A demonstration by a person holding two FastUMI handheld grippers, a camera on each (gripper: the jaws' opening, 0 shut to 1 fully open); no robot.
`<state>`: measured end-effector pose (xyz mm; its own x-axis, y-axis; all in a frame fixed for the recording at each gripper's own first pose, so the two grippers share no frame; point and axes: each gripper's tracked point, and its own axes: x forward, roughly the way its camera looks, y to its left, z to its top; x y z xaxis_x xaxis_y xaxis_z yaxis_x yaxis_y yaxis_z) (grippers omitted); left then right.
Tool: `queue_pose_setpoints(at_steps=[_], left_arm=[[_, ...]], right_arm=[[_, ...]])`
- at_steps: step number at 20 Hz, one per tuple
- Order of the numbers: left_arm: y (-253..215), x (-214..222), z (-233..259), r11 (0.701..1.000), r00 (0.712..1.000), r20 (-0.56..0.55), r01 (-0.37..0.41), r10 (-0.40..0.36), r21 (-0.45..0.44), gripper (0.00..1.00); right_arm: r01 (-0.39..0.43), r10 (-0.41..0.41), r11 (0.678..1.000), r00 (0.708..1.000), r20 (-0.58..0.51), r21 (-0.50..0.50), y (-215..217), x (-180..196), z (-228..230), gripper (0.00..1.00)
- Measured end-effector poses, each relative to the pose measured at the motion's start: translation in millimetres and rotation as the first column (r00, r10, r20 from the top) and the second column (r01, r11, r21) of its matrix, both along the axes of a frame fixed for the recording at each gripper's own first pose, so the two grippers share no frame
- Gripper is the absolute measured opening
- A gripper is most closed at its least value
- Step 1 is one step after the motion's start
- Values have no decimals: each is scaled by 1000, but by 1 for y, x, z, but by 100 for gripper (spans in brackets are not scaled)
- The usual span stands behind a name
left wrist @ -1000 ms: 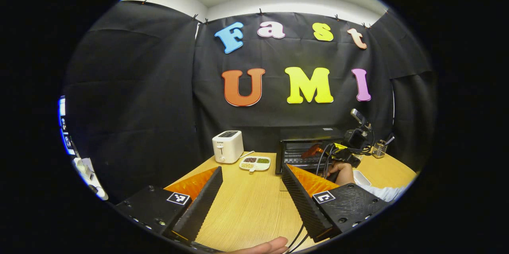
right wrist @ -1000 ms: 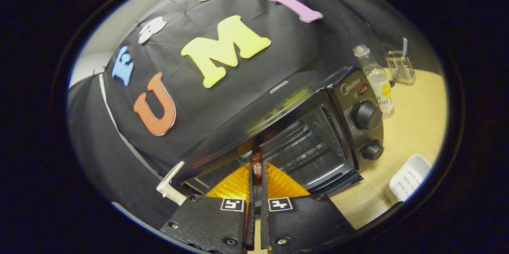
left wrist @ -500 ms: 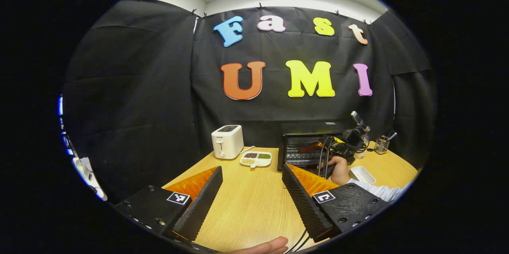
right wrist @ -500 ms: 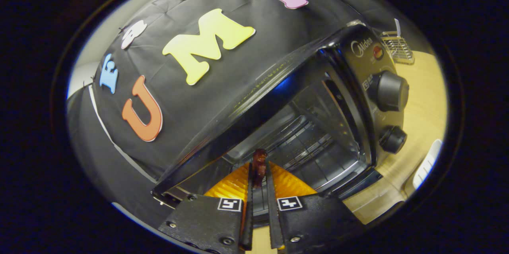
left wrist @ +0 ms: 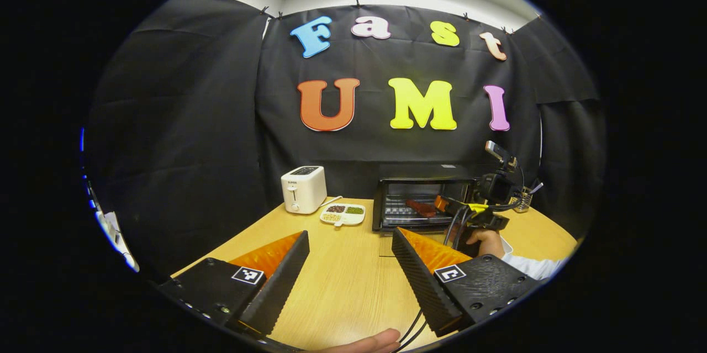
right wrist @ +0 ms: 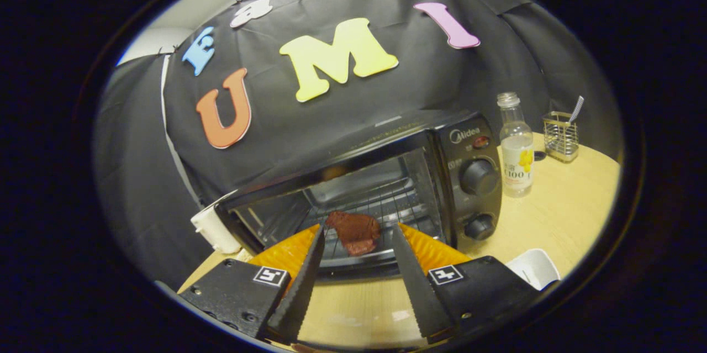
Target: Open the electric oven with the left hand, put the food in, and close the electric oven.
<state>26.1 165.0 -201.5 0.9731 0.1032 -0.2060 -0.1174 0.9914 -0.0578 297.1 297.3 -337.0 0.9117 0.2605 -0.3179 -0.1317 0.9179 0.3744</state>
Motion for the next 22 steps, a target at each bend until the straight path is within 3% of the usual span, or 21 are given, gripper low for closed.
queue_pose_setpoints(at_steps=[6,11,16,20,22], left_arm=[[-20,7,-10,998,1000,4,28,-28,-63,96],[-46,29,-44,994,995,-42,92,-95,-64,96],[-86,59,-96,982,975,-136,165,-176,-89,97],[-121,83,-134,972,950,-212,211,-228,-102,96],[-137,91,-149,969,938,-245,229,-246,-96,96]], right_arm=[[-44,43,998,999,-18,-37,-44,-56,9,81],[-72,81,992,993,82,-105,-88,-89,55,90],[-7,66,970,970,235,-242,-141,-115,127,100],[46,50,957,947,316,-287,-176,-138,177,96],[86,18,952,943,332,-295,-200,-144,197,100]])
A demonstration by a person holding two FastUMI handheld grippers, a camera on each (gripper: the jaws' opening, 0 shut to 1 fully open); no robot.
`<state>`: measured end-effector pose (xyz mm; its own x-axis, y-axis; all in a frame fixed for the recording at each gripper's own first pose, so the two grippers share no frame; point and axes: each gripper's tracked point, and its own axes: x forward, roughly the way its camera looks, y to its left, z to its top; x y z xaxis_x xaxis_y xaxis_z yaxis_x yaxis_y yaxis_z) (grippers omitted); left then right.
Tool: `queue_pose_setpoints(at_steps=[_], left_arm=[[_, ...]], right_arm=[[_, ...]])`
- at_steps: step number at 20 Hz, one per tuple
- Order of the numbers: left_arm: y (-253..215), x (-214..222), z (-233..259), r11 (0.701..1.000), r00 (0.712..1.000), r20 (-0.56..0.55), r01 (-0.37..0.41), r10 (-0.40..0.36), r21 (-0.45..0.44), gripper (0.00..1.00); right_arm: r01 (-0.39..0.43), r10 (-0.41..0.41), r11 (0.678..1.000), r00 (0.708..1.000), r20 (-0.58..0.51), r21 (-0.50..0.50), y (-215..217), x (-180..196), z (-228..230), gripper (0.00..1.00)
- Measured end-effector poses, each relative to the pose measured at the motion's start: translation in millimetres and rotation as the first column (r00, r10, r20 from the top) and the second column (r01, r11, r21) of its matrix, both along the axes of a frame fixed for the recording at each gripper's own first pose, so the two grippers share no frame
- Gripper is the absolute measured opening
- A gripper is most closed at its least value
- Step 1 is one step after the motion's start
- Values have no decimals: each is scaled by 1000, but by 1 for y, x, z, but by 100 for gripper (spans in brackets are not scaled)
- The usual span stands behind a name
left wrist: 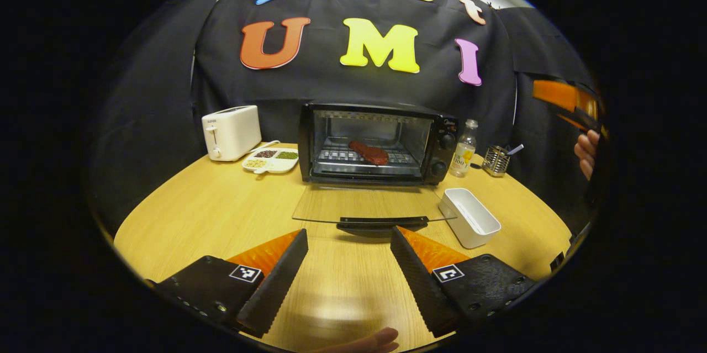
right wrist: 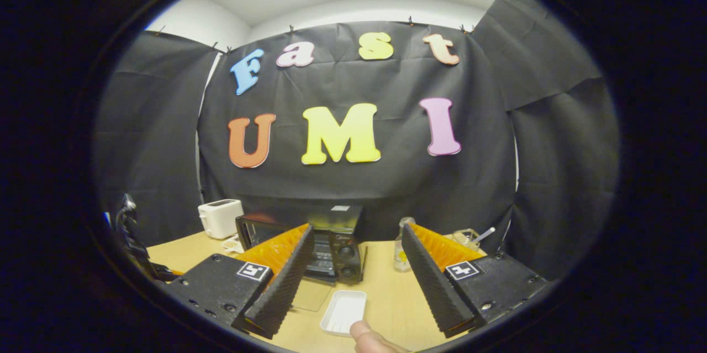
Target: Open the electric oven with the left hand, put the food in, and close the electric oven.
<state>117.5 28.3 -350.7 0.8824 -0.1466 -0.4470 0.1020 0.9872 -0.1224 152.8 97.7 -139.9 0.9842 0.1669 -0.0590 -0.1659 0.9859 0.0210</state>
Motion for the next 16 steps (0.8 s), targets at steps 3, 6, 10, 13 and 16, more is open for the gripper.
queue_pose_setpoints(at_steps=[3,6,10,13,16], left_arm=[[-21,14,-19,1000,999,-41,22,-23,-8,97],[-39,27,-35,999,997,-67,45,-45,-7,97],[-60,41,-50,996,991,-102,85,-83,11,97],[-59,51,-59,997,990,-124,74,-70,29,96],[-53,58,-64,997,989,-137,57,-49,53,96]], right_arm=[[13,-13,1000,1000,4,3,-27,-13,29,100],[55,-54,998,997,51,-18,-60,-21,60,100],[98,-96,995,990,105,-19,-89,-33,77,100],[111,-109,994,988,104,-11,-103,-38,72,96],[84,-83,996,988,129,-3,-107,-40,74,96]])
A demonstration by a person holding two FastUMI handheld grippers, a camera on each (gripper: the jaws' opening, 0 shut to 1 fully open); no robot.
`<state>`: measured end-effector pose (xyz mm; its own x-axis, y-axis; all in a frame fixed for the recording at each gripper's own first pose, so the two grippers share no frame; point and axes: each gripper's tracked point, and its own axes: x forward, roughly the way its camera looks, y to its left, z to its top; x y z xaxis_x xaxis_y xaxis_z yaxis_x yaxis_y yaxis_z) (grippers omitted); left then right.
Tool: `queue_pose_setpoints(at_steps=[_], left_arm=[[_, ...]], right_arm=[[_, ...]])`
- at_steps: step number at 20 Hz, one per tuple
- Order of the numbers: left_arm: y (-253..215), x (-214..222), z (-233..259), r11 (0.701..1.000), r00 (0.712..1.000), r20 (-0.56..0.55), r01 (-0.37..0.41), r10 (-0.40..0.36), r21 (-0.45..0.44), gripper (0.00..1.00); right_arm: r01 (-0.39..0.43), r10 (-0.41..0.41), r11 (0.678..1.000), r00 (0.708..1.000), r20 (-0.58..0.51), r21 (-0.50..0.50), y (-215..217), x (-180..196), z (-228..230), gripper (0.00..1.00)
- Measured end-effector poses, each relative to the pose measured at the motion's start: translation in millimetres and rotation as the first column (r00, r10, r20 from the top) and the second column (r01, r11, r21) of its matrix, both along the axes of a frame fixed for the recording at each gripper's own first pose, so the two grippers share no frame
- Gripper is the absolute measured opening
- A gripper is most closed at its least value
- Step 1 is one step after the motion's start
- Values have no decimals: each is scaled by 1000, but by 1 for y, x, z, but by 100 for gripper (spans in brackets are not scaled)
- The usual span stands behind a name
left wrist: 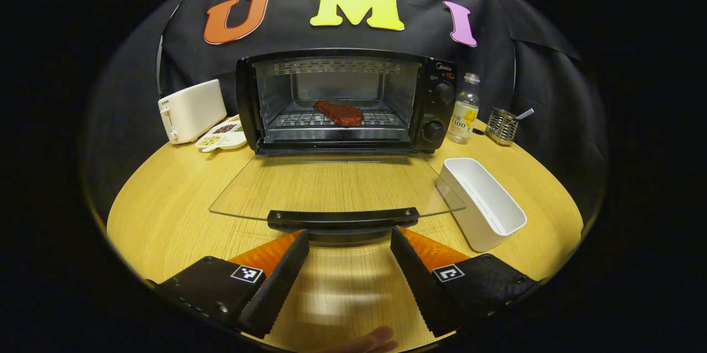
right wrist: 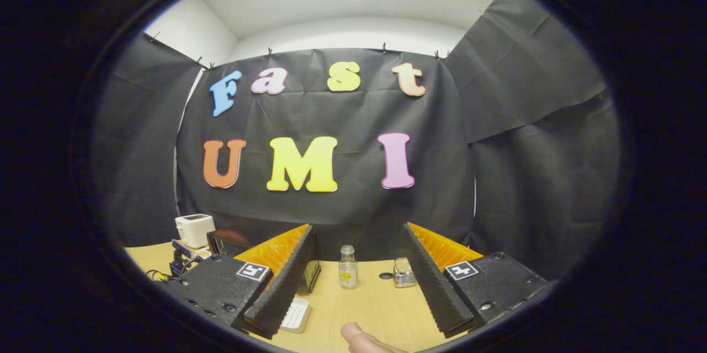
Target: Open the electric oven with the left hand, put the food in, and close the electric oven.
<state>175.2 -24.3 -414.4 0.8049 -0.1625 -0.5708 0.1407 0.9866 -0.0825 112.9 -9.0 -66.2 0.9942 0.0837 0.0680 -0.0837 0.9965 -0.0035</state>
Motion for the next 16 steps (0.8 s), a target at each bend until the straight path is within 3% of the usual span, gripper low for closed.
queue_pose_setpoints(at_steps=[1,2,4,8,10,16], left_arm=[[-1,0,-1,1000,1000,-6,0,0,-1,96],[-1,-1,0,1000,1000,-7,-3,2,-4,96],[0,0,1,1000,1000,-8,1,-1,1,96],[0,2,5,1000,1000,1,9,-9,17,96],[0,1,6,1000,1000,-8,4,-4,10,96],[6,12,43,999,997,74,-22,20,28,96]], right_arm=[[-7,7,1000,1000,-4,5,-2,0,-3,100],[-8,9,1000,1000,-18,7,-4,2,-9,96],[-11,11,1000,999,-38,8,-5,2,-18,100],[-6,7,1000,998,-58,7,-7,6,-25,96],[-5,5,1000,998,-62,0,-6,6,-26,100],[-7,6,1000,999,-43,-11,-3,2,-19,96]])
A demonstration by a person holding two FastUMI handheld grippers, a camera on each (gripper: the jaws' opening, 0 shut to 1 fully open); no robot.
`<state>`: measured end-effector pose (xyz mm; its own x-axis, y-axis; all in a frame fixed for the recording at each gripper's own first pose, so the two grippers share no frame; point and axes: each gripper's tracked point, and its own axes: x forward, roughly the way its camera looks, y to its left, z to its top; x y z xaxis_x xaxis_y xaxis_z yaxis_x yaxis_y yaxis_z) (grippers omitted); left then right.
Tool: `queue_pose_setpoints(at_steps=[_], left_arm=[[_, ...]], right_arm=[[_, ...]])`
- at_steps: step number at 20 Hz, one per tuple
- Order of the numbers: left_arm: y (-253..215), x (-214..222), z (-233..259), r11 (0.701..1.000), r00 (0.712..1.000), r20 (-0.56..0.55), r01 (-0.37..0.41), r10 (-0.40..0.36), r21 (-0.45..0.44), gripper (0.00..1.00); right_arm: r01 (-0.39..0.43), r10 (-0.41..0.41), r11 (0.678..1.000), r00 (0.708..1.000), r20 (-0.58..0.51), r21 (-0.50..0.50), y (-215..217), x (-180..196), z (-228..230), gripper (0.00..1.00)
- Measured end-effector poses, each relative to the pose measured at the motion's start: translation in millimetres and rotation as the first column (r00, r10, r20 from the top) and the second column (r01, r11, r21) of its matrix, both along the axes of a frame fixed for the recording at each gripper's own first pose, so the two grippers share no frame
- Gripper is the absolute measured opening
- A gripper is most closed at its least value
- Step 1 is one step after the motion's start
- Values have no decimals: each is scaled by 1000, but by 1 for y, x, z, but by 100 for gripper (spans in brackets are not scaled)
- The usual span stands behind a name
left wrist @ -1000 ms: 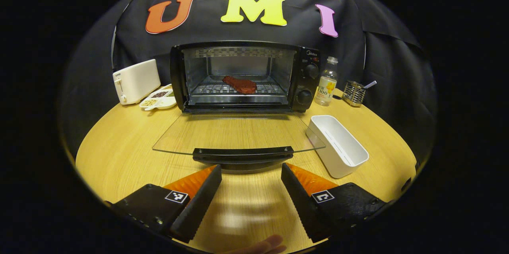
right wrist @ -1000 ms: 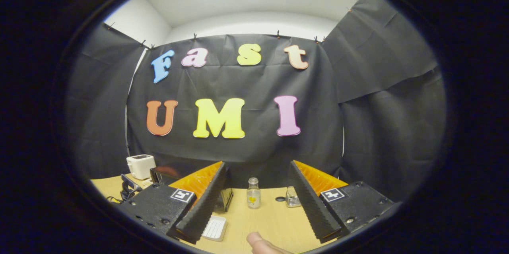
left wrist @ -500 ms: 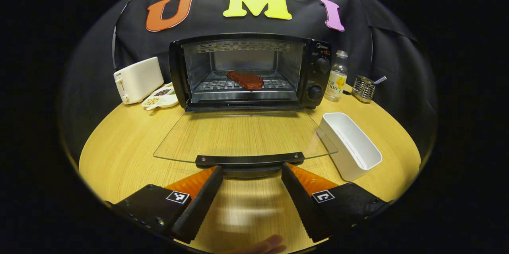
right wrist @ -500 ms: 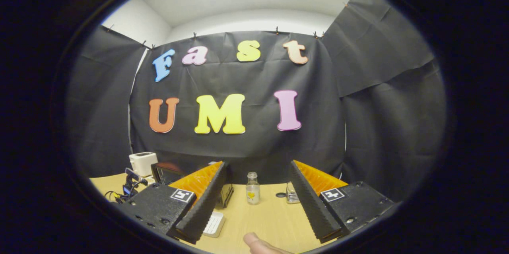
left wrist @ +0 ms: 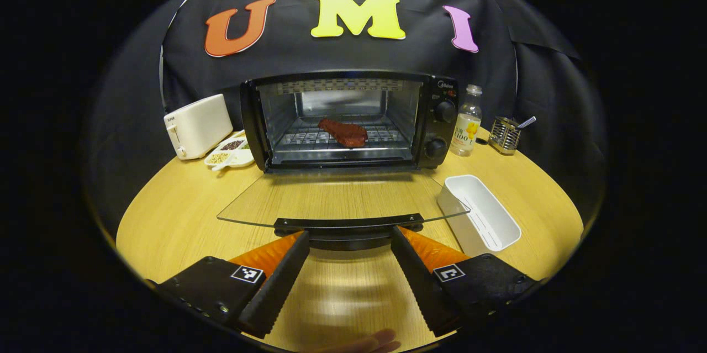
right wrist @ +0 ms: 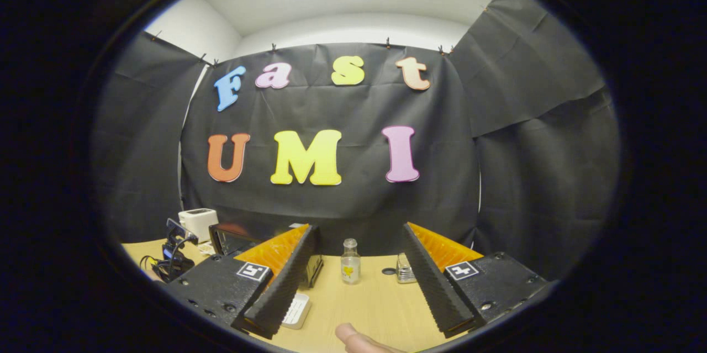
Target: Open the electric oven with the left hand, put the food in, and close the electric oven.
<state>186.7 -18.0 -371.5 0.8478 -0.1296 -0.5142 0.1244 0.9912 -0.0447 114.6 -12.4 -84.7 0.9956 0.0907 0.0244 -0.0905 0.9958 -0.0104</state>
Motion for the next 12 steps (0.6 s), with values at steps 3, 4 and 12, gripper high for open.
queue_pose_setpoints(at_steps=[3,4,12], left_arm=[[3,9,21,1000,999,39,-4,4,2,96],[3,12,29,1000,998,57,-4,4,-2,96],[20,47,74,999,984,176,-17,23,-35,96]], right_arm=[[1,-1,1000,1000,-11,4,0,-2,-3,100],[4,-4,1000,1000,-15,3,-1,-1,-3,100],[56,-54,995,998,18,-84,-6,-2,14,100]])
